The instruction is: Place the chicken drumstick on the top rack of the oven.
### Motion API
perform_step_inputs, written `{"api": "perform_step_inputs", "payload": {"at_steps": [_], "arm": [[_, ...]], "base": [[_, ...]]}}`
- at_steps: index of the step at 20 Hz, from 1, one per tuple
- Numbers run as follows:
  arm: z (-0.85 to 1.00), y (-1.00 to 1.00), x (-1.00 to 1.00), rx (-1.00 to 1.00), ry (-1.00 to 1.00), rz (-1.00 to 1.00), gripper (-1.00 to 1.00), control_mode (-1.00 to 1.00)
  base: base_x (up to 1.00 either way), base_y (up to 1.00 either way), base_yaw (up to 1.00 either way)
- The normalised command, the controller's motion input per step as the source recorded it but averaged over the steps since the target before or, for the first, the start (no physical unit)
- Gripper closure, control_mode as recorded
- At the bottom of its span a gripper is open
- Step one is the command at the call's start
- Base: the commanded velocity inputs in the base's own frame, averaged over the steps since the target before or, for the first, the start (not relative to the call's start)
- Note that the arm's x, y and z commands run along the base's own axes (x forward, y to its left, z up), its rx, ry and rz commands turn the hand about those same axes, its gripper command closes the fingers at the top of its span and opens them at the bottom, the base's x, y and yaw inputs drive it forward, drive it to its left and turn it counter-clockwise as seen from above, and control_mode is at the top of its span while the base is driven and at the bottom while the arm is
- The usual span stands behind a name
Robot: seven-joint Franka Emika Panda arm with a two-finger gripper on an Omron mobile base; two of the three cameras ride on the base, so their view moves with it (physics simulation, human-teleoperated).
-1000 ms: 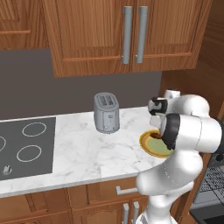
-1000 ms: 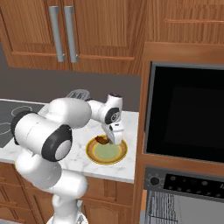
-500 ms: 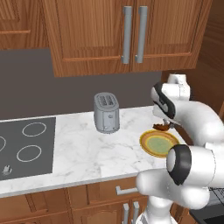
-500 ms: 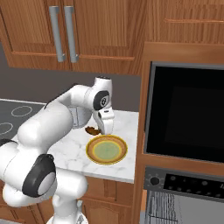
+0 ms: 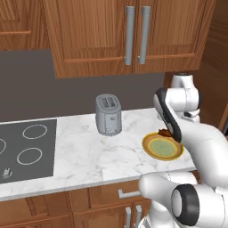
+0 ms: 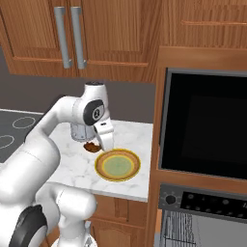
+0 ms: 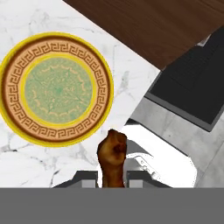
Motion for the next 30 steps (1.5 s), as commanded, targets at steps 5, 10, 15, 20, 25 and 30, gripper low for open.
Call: {"api": "perform_step_inputs", "payload": {"at_steps": [5, 10, 15, 20, 25, 30], "arm": [[0.0, -0.08, -0.03, 0.01, 0.0, 0.0, 1.0, -1.0], [0.0, -0.28, -0.38, -0.07, 0.0, 0.0, 1.0, -1.0], [0.0, -0.06, -0.7, -0.27, 0.01, 0.0, 1.0, -1.0], [0.0, -0.14, -0.73, -0.22, 0.0, 0.01, 1.0, -1.0], [-0.14, -0.59, -0.62, -0.09, 0.0, 0.03, 1.0, -1.0], [-0.15, -0.78, -0.63, -0.05, 0.0, 0.06, 1.0, -1.0]], "base": [[0.0, 0.0, 0.0], [0.0, 0.0, 0.0], [0.0, 0.0, 0.0], [0.0, 0.0, 0.0], [0.0, 0.0, 0.0], [0.0, 0.0, 0.0]]}}
